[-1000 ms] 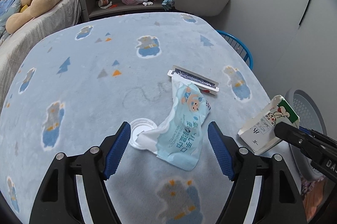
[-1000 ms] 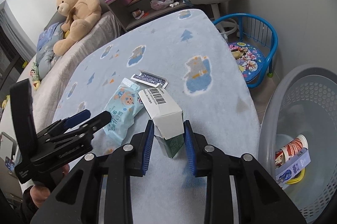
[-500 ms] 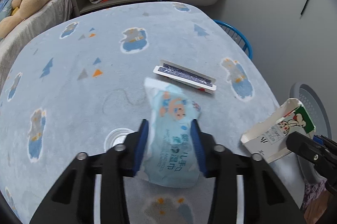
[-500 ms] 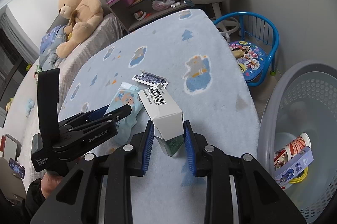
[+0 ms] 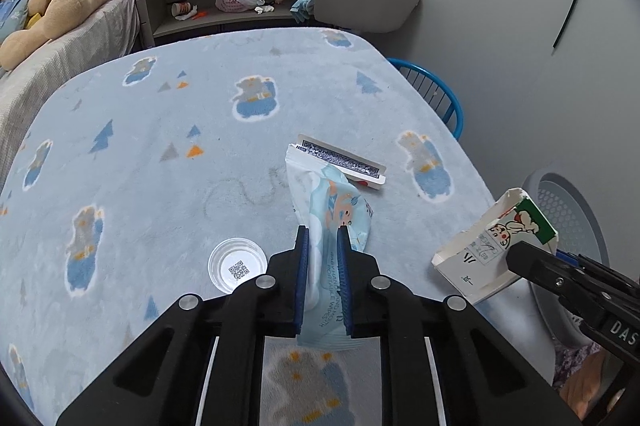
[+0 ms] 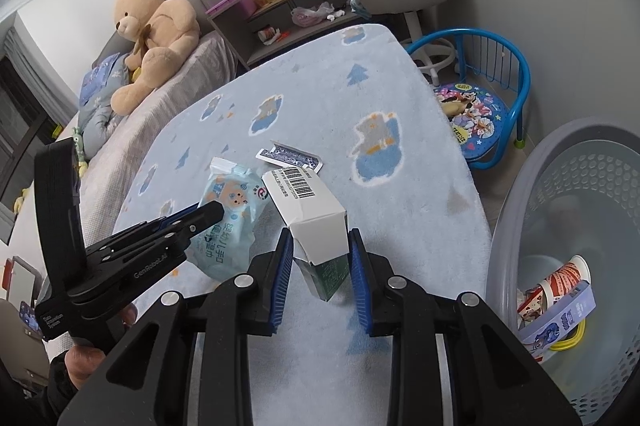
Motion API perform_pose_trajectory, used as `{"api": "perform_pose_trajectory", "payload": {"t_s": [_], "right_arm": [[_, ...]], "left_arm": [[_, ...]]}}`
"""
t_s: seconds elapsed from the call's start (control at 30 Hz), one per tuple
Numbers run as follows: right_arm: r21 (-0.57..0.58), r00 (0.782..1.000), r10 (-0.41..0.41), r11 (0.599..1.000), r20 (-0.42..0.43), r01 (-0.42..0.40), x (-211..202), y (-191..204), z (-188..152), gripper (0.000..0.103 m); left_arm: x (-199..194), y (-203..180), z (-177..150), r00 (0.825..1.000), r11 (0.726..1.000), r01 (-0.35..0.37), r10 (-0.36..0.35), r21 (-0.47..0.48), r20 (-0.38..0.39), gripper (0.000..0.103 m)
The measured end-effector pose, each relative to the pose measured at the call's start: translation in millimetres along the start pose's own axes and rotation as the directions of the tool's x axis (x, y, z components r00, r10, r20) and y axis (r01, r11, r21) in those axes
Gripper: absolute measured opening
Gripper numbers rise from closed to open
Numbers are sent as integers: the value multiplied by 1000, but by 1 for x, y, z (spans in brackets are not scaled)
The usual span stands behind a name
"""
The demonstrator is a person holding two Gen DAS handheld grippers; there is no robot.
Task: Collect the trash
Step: 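Carry the wipe pack with the left tool while the right tool carries the carton over the basket, then open both tools to drop the wipe pack and milk carton into the basket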
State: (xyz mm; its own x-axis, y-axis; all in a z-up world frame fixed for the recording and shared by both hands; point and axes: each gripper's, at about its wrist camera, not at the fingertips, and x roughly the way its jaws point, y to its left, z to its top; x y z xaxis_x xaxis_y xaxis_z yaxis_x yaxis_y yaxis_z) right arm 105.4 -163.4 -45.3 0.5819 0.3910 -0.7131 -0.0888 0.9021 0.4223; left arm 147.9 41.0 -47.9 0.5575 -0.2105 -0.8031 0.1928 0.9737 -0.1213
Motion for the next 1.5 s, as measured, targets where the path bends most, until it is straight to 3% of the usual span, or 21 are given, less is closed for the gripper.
{"api": "perform_pose_trajectory", "payload": {"t_s": [0.27,0.47,0.67,0.77,0.93,1.2,1.5], "right_arm": [[23,999,0,1000,54,-1,-29,-9,0,28],[60,993,-36,998,109,30,-69,-29,-4,28],[99,981,-129,988,146,115,-122,-69,-15,28],[109,965,-211,975,157,195,-149,-96,-20,28],[160,946,-280,954,164,255,-177,-136,-28,28],[241,941,-301,935,154,260,-181,-178,-36,28],[272,945,-304,926,125,262,-174,-197,-40,30]], "left_arm": [[-33,-22,-2,998,1000,-3,2,25,57,14],[-53,-68,-6,995,995,35,-43,90,88,14],[-62,-131,-8,988,979,106,-124,175,96,14],[-61,-167,-12,983,965,146,-167,220,80,14],[-50,-223,-18,976,937,195,-214,290,33,14],[-36,-277,-19,973,912,220,-232,345,-7,14],[-23,-291,-21,974,914,221,-223,340,-34,14]]}}
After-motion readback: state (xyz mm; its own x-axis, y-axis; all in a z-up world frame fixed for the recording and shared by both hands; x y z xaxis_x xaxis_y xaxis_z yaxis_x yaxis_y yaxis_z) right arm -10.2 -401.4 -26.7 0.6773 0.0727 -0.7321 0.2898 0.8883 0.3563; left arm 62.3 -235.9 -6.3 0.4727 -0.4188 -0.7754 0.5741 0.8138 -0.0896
